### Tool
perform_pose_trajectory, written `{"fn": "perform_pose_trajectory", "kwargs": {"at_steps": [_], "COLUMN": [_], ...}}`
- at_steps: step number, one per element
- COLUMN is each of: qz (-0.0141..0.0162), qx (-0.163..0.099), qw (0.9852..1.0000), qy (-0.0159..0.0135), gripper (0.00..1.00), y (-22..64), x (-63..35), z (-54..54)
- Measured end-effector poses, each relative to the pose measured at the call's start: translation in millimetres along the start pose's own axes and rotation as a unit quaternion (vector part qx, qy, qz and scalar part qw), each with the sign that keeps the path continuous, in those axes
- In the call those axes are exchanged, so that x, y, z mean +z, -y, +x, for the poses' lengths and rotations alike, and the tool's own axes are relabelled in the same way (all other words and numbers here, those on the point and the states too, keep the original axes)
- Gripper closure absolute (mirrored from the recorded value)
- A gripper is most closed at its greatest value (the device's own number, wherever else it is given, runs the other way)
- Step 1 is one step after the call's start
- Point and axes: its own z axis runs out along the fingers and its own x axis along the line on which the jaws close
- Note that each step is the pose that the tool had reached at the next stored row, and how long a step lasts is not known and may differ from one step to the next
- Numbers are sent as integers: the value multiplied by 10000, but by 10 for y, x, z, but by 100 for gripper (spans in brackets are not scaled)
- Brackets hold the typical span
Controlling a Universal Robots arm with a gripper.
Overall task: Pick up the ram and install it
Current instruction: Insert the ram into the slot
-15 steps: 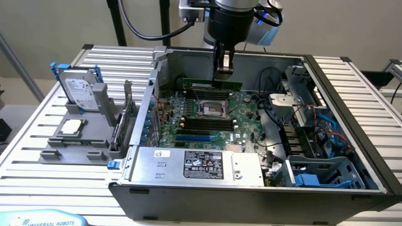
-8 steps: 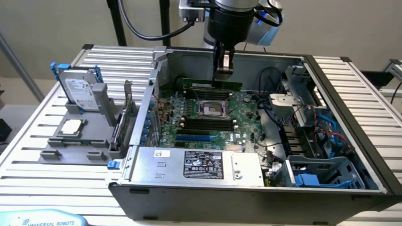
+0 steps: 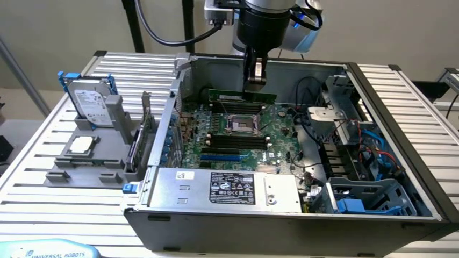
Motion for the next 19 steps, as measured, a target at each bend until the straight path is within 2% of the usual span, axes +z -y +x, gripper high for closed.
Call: {"fn": "perform_pose_trajectory", "kwargs": {"at_steps": [8, 14, 19], "qz": [0, 0, 1], "qx": [1, 0, 0], "qw": [10000, 10000, 10000], "qy": [0, -7, -13], "gripper": [87, 87, 87], "y": [0, 3, 7], "x": [16, 131, 224], "z": [-28, -174, -213]}}
